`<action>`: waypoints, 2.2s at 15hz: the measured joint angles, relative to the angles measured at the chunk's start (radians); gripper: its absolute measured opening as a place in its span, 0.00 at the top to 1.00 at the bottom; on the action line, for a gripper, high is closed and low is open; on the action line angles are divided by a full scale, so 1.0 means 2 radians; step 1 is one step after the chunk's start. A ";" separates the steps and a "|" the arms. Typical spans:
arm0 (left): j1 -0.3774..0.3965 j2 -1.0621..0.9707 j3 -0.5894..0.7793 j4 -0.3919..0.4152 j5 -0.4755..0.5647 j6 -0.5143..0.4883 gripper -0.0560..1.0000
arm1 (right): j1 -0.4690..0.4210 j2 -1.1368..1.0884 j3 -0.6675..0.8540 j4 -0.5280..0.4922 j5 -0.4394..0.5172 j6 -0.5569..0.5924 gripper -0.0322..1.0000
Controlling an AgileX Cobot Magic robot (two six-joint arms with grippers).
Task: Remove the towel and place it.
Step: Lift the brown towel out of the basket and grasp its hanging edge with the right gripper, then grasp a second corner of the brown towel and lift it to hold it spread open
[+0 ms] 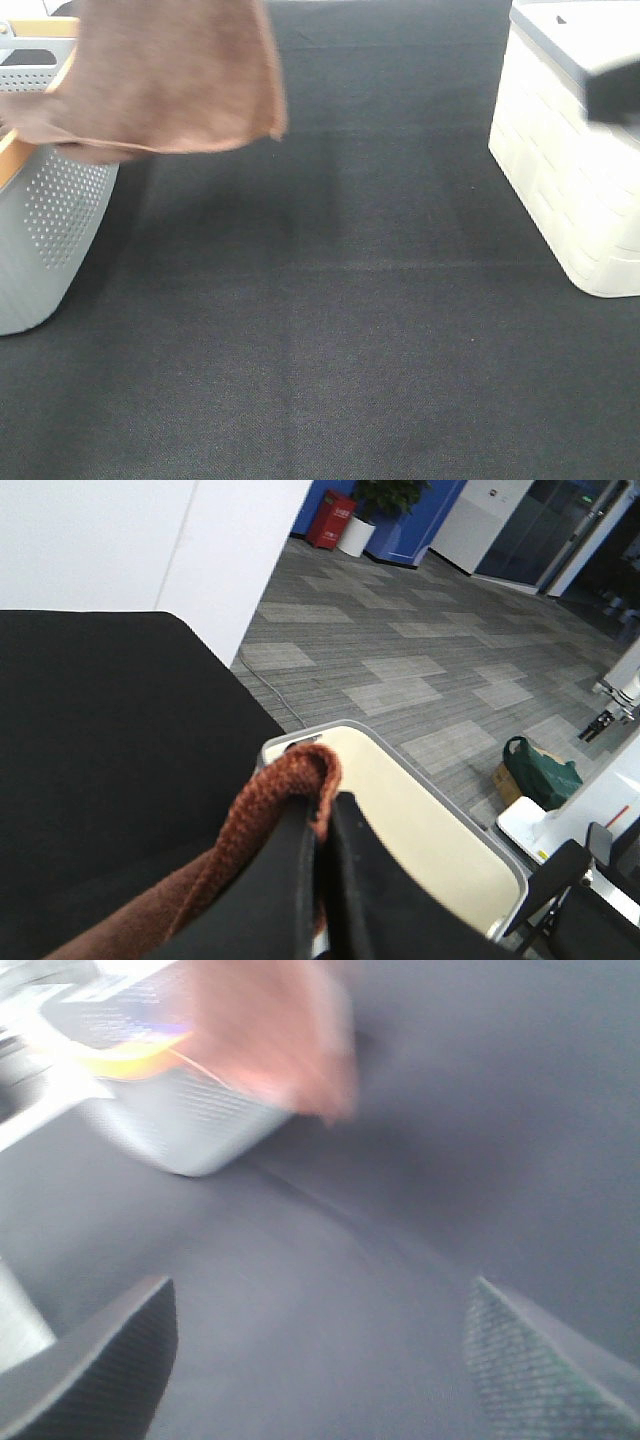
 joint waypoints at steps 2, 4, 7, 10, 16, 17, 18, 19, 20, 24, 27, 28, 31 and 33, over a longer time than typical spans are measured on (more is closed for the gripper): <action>-0.029 0.013 0.000 0.004 -0.027 0.001 0.94 | 0.035 0.051 -0.041 0.005 -0.005 -0.027 0.28; -0.058 0.023 0.000 0.014 -0.059 0.002 0.94 | 0.077 0.097 -0.065 0.008 -0.028 -0.044 0.29; -0.088 0.027 0.000 0.019 -0.067 0.003 0.94 | 0.147 0.152 -0.075 0.007 -0.109 -0.066 0.29; -0.102 0.027 0.000 0.020 -0.068 0.003 0.94 | 0.163 0.197 -0.076 0.007 -0.175 -0.063 0.29; -0.122 0.027 0.000 0.020 -0.068 0.003 0.94 | 0.165 0.244 -0.076 0.028 -0.187 -0.062 0.29; -0.122 0.027 0.000 0.020 -0.068 0.003 0.94 | 0.165 0.248 -0.076 0.030 -0.185 -0.062 0.29; -0.122 0.027 0.000 0.019 -0.068 0.003 0.94 | 0.165 0.253 -0.076 0.030 -0.184 -0.062 0.29; -0.122 0.027 0.000 0.019 -0.068 0.003 0.94 | 0.165 0.259 -0.076 0.030 -0.183 -0.062 0.29; -0.122 0.027 0.000 0.019 -0.068 0.003 0.94 | 0.165 0.265 -0.076 0.030 -0.183 -0.062 0.29; -0.122 0.027 0.000 0.019 -0.068 0.003 0.94 | 0.165 0.296 -0.076 0.023 -0.184 -0.062 0.33; -0.122 0.027 0.000 0.019 -0.068 0.003 0.94 | 0.165 0.324 -0.076 0.027 -0.185 -0.062 0.35; -0.122 0.027 0.000 0.019 -0.068 0.003 0.94 | 0.165 0.330 -0.076 0.030 -0.185 -0.062 0.35; -0.122 0.027 0.000 0.019 -0.068 0.003 0.94 | 0.165 0.343 -0.076 0.039 -0.200 -0.062 0.41; -0.122 0.027 0.000 0.020 -0.068 0.003 0.94 | 0.165 0.343 -0.076 0.039 -0.206 -0.062 0.66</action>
